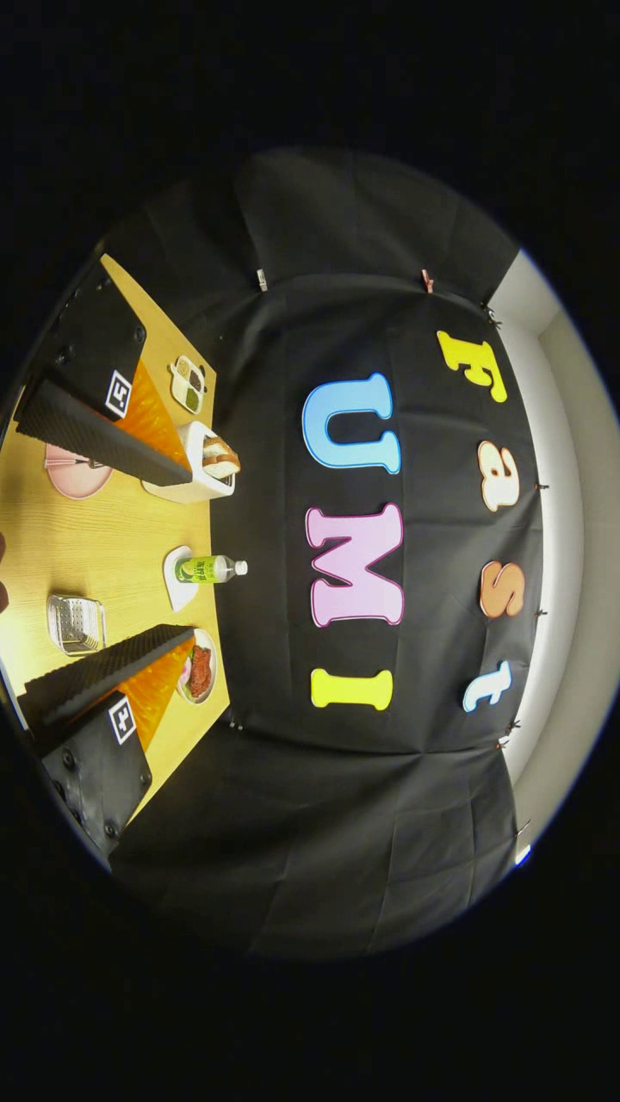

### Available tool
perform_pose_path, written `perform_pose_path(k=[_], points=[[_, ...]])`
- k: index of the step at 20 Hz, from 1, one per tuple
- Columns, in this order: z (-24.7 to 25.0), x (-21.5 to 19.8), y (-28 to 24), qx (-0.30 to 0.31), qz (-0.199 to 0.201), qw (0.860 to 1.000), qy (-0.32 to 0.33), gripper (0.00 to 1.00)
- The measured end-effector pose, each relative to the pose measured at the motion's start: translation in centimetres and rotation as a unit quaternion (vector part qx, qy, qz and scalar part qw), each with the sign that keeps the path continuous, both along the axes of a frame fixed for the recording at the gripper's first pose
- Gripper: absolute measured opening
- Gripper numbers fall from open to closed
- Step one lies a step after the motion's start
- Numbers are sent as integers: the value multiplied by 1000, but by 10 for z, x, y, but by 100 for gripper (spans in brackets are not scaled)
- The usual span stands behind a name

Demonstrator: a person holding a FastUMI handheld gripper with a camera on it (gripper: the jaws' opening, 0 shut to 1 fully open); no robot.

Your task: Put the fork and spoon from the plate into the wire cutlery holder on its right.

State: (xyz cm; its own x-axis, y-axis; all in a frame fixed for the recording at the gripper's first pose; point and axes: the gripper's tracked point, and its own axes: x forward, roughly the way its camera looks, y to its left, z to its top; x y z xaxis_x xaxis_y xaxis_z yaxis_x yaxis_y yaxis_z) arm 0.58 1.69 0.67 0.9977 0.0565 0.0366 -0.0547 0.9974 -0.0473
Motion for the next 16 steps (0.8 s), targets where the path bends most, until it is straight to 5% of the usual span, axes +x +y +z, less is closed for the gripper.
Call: perform_pose_path(k=[8,16], points=[[-17,18,59,-60,84,995,9,100],[-106,41,123,-123,169,969,133,98]])
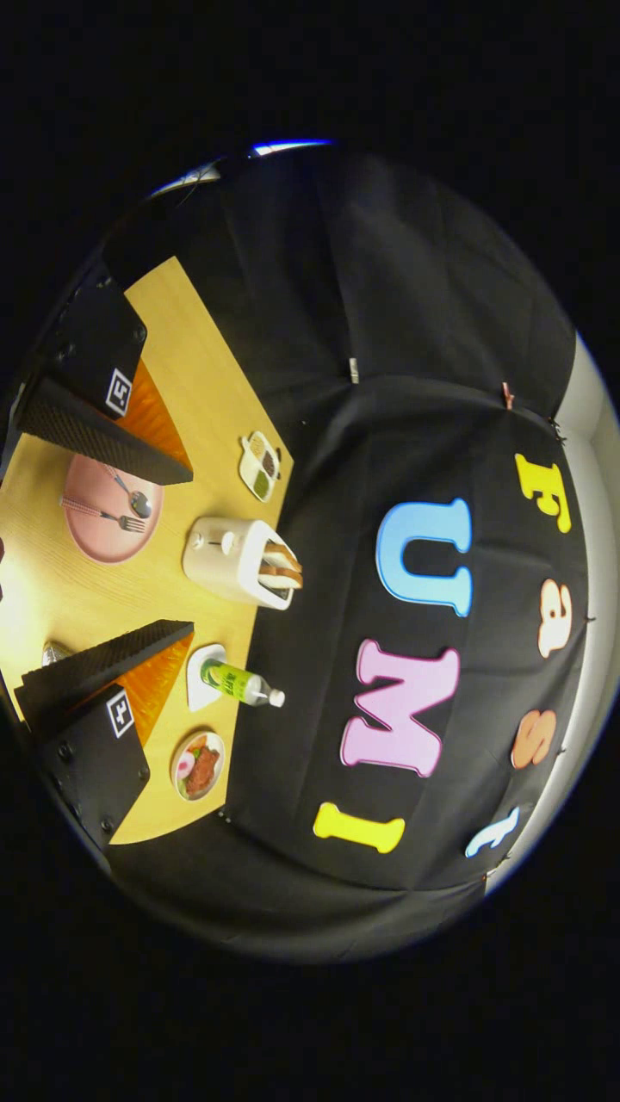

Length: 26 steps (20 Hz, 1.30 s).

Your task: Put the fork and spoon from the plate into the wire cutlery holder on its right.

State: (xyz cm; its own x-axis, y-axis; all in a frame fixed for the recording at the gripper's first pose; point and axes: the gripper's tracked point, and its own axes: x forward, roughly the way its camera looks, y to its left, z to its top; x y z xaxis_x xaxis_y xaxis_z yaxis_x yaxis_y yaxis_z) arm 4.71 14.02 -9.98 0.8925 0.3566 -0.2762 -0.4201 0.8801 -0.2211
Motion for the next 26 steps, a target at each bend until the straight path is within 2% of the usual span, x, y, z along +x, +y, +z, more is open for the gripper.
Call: perform_pose_path(k=[3,7,12,16,20,22,23,25,26], points=[[-53,6,13,-48,19,997,59,99],[-119,15,17,-94,21,986,138,98],[-184,30,14,-144,9,965,217,97],[-224,34,9,-162,-9,945,283,90],[-243,35,8,-163,-29,931,325,75],[-247,39,8,-163,-35,928,332,60],[-250,37,9,-161,-37,925,342,47],[-252,36,11,-143,-44,920,362,33],[-253,38,9,-139,-52,919,366,31]])
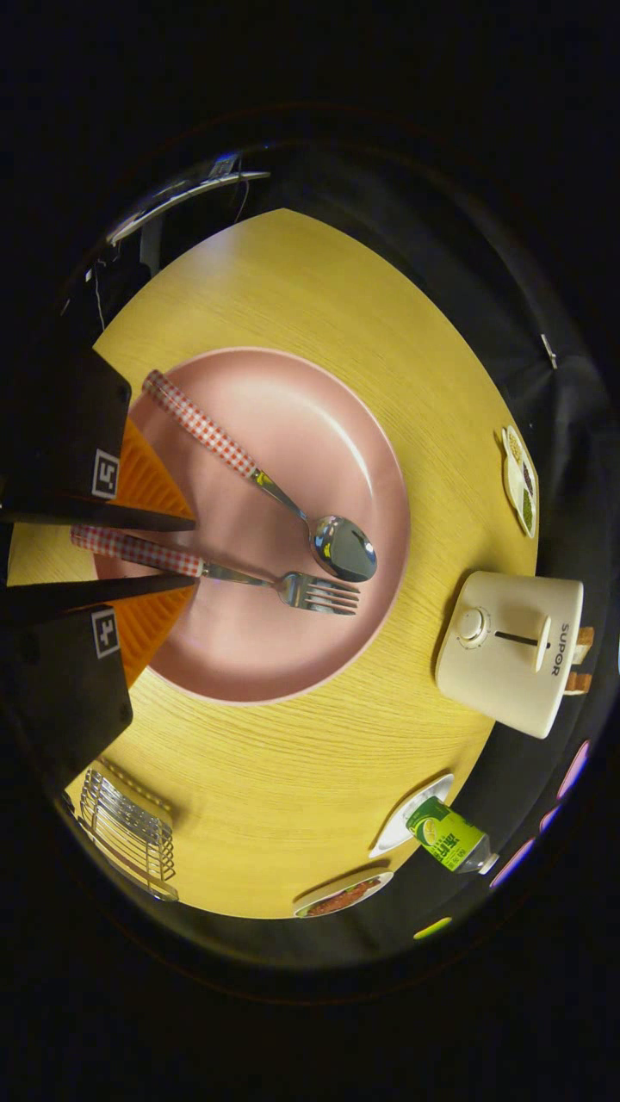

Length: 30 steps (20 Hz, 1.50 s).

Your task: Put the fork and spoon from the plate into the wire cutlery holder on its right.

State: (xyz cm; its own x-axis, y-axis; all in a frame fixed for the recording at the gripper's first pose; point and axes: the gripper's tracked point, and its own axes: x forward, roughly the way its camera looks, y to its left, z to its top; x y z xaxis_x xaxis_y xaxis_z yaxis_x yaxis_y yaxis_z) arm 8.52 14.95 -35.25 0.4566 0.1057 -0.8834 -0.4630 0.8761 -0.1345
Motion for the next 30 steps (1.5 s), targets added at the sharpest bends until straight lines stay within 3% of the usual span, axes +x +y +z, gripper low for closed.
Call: perform_pose_path(k=[3,6,11,16,20,30], points=[[4,4,-6,5,-13,1000,7,17],[7,0,-12,7,-2,1000,21,12],[32,-10,-30,25,-9,999,30,12],[91,-31,-59,28,36,999,8,12],[134,-46,-102,27,51,998,12,12],[174,-61,-239,-75,82,990,84,12]])
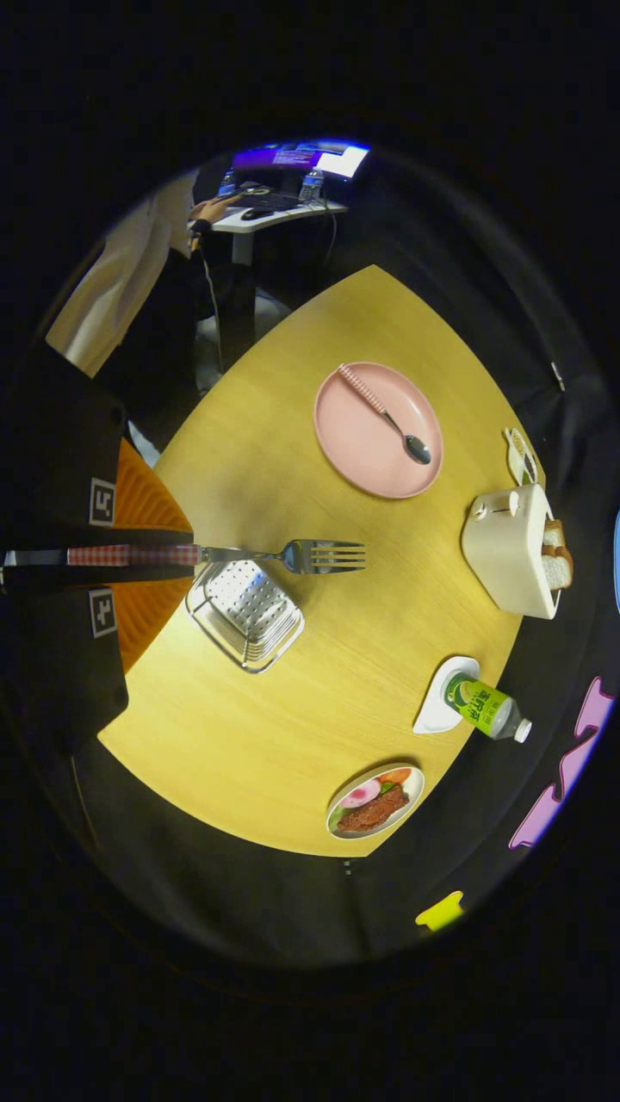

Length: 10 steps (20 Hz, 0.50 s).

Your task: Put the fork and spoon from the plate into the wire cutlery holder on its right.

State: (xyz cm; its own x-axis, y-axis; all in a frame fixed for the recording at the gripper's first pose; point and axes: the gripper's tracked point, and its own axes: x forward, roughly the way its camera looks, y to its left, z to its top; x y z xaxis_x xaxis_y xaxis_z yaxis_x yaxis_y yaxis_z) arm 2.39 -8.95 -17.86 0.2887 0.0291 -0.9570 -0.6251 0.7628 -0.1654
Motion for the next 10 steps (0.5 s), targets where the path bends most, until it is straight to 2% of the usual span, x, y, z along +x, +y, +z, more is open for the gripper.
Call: perform_pose_path(k=[5,10], points=[[-4,8,-47,-69,30,996,52,11],[-19,10,-52,-97,48,988,108,11]])
